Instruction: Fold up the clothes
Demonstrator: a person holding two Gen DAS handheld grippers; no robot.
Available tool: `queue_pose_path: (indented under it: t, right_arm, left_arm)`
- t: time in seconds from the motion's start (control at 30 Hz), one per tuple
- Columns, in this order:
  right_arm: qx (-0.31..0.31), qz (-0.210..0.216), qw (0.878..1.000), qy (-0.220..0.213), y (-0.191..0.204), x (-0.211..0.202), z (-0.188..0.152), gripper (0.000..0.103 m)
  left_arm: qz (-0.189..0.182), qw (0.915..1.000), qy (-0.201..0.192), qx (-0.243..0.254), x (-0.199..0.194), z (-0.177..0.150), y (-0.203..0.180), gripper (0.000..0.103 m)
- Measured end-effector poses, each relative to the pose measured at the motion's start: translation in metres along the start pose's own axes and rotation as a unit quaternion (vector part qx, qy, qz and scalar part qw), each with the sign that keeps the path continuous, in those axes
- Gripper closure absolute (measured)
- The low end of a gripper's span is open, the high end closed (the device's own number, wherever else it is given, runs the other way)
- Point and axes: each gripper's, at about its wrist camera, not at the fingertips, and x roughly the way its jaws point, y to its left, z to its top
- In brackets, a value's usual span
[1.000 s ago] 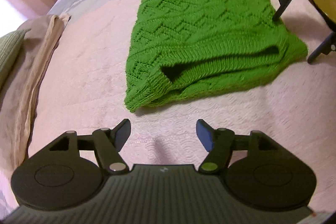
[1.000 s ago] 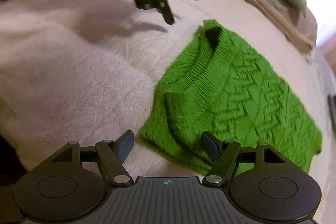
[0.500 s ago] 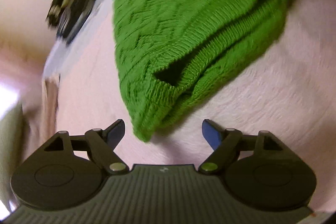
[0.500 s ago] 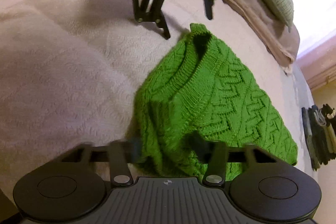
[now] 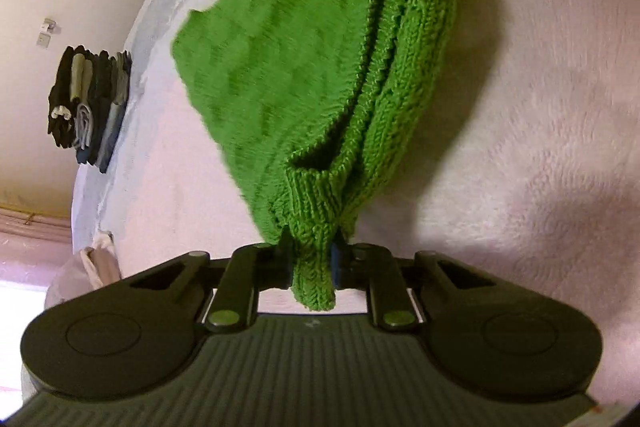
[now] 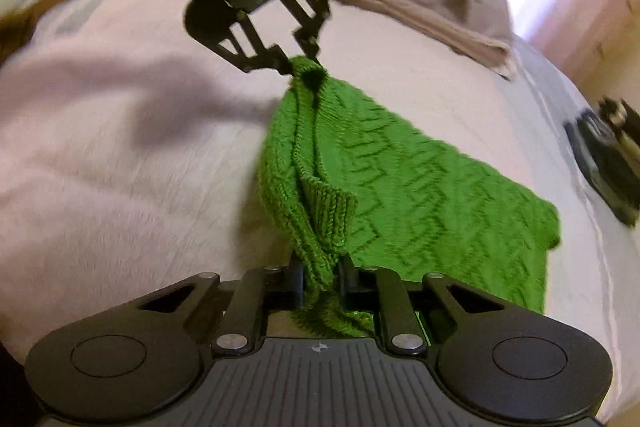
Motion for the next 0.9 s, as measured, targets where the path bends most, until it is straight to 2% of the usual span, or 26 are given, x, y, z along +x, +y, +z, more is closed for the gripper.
queue_pose_path:
  t: [0.13, 0.23, 0.33, 0.43, 0.53, 0.67, 0.83, 0.9]
  right_arm:
    - [0.088, -0.002, 0.996, -0.018, -0.041, -0.029, 0.008, 0.092]
    - [0.172, -0.008, 0.985, -0.029, -0.083, -0.048, 0.006, 0.092]
    - [0.245, -0.014, 0.969, -0.040, -0.127, -0.064, -0.006, 0.092]
    - [0.294, -0.012, 0.955, -0.045, -0.170, -0.072, -0.024, 0.092]
    - [0.355, 0.002, 0.934, -0.045, -0.216, -0.065, -0.051, 0.092]
    - [0.444, 0.038, 0.895, -0.027, -0.272, -0.041, -0.099, 0.092]
    - [0.516, 0.087, 0.852, 0.006, -0.306, -0.001, -0.144, 0.092]
    - [0.534, 0.100, 0.840, 0.015, -0.314, 0.009, -0.154, 0.092]
  left_arm:
    - [-0.003, 1.0000, -0.004, -0.001, -0.022, 0.024, 0.056, 0.090]
    - [-0.005, 1.0000, -0.007, 0.000, -0.026, 0.055, 0.108, 0.090]
    - [-0.013, 0.9998, -0.009, 0.009, -0.014, 0.094, 0.155, 0.090]
    - [-0.031, 0.9993, -0.003, 0.023, 0.014, 0.135, 0.197, 0.090]
    - [-0.052, 0.9983, 0.001, 0.027, 0.055, 0.172, 0.230, 0.090]
    - [-0.092, 0.9953, 0.001, 0.030, 0.125, 0.212, 0.256, 0.090]
    - [-0.151, 0.9874, 0.028, 0.040, 0.207, 0.231, 0.247, 0.088]
    - [-0.164, 0.9850, 0.039, 0.037, 0.229, 0.231, 0.242, 0.084]
